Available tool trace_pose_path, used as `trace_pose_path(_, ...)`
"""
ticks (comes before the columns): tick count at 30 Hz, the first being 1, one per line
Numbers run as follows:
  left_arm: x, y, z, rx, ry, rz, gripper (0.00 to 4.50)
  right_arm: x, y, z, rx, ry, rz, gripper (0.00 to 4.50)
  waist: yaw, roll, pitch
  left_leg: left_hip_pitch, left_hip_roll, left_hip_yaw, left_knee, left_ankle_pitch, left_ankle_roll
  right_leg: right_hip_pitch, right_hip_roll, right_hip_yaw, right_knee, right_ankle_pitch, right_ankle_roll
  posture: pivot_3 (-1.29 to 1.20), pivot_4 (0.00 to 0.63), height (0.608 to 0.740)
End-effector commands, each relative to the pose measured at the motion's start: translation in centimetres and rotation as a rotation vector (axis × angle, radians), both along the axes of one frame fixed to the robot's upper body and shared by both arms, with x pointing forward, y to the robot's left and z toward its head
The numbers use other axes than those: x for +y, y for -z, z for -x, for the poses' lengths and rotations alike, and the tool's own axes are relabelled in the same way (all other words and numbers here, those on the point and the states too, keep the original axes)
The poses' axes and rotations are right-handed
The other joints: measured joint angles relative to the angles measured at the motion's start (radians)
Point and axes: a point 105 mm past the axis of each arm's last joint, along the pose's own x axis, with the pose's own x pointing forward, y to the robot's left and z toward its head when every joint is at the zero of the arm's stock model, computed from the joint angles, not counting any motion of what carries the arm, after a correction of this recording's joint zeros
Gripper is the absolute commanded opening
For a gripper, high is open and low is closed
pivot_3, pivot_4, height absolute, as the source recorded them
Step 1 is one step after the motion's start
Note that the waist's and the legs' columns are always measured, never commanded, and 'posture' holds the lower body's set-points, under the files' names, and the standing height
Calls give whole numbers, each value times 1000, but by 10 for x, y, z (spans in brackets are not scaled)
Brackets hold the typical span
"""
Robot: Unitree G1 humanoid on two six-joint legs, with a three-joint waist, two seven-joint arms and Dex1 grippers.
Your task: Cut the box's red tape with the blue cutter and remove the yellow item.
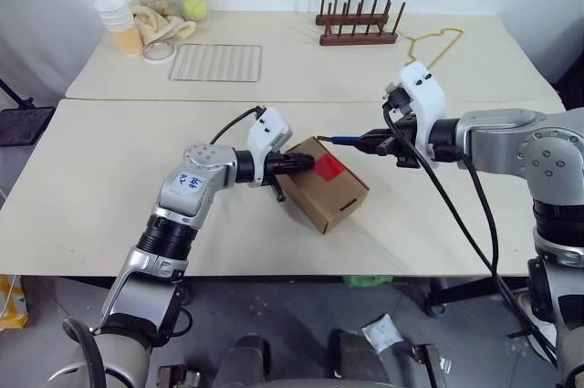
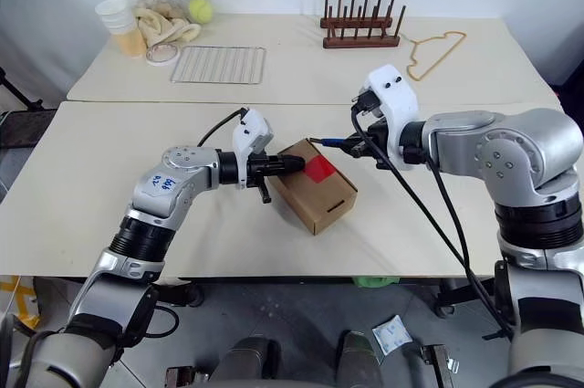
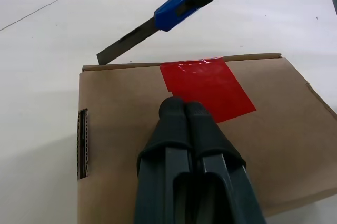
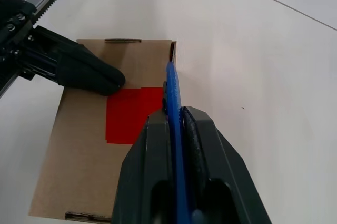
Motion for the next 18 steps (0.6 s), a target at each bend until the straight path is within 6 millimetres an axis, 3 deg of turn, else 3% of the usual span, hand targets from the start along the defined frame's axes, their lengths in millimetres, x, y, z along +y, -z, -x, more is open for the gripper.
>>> trace_pose_path(1,-2,9,3,20,5,-27,0,0,-9,4,-39,-11,-14,77,0,0,0,0,0,0,0,0,0,0,0,0,0,0,0,0,150,740)
trace_pose_path(9,2,11,2,28,-8,-24,0,-8,-31,-2,-118,30,-52,77,-2,0,0,0,0,0,0,0,0,0,0,0,0,0,0,0,150,740)
trace_pose_path(18,3,11,2,32,-2,-32,0,-1,-15,1,-75,5,-45,77,-2,0,0,0,0,0,0,0,0,0,0,0,2,0,0,0,150,740)
